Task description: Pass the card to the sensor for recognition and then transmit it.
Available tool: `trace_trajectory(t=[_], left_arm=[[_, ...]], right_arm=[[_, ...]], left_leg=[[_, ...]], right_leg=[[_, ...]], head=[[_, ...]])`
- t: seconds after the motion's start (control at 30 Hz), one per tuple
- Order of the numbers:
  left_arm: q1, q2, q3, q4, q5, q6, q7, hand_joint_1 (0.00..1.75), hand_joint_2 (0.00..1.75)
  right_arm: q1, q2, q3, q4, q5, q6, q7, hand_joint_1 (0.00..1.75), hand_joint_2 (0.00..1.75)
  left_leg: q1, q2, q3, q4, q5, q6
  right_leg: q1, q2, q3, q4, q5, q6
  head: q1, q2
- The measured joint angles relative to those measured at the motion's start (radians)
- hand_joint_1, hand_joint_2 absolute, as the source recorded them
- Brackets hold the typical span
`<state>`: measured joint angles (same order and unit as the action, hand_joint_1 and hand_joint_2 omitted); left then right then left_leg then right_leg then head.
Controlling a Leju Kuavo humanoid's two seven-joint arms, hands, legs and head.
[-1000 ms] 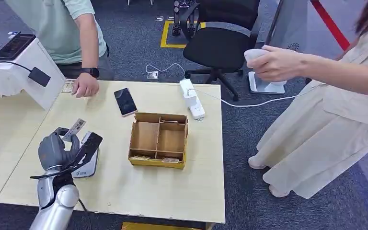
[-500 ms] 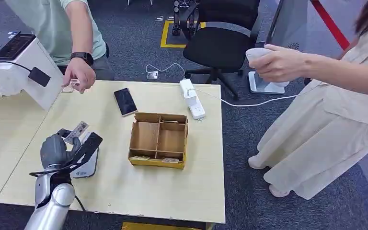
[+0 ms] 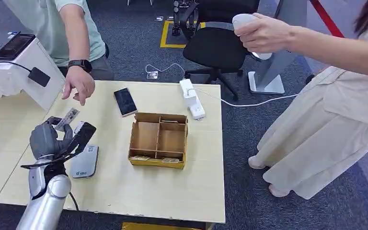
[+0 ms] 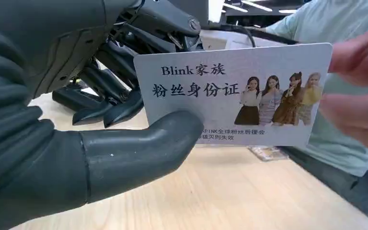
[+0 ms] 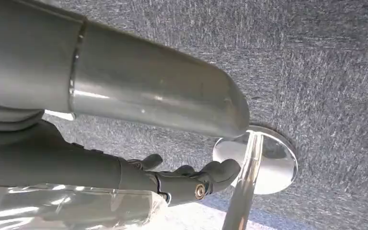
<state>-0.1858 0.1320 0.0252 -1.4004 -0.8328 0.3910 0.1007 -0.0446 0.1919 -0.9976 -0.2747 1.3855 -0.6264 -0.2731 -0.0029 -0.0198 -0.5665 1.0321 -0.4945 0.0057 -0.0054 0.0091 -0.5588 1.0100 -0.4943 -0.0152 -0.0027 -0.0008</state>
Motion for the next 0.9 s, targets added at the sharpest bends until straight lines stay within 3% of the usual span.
trace_trajectory(t=[0.5, 0.9], left_arm=[[-0.146, -0.017, -0.003, 0.067, 0.027, 0.043, -0.021, 1.75, 1.75], [-0.184, -0.045, -0.035, 0.102, 0.044, 0.043, -0.023, 1.75, 1.75]], right_arm=[[-0.003, 0.000, 0.000, 0.008, 0.018, -0.005, 0.005, 0.00, 0.00], [-0.003, 0.000, 0.000, 0.012, 0.020, -0.011, 0.005, 0.00, 0.00]], left_leg=[[0.000, 0.000, 0.000, 0.001, 0.000, 0.000], [0.000, 0.000, 0.000, 0.001, 0.000, 0.000]], right_leg=[[0.000, 0.000, 0.000, 0.000, 0.000, 0.000], [0.000, 0.001, -0.001, 0.000, 0.000, 0.000]], head=[[0.000, 0.000], [0.000, 0.000]])
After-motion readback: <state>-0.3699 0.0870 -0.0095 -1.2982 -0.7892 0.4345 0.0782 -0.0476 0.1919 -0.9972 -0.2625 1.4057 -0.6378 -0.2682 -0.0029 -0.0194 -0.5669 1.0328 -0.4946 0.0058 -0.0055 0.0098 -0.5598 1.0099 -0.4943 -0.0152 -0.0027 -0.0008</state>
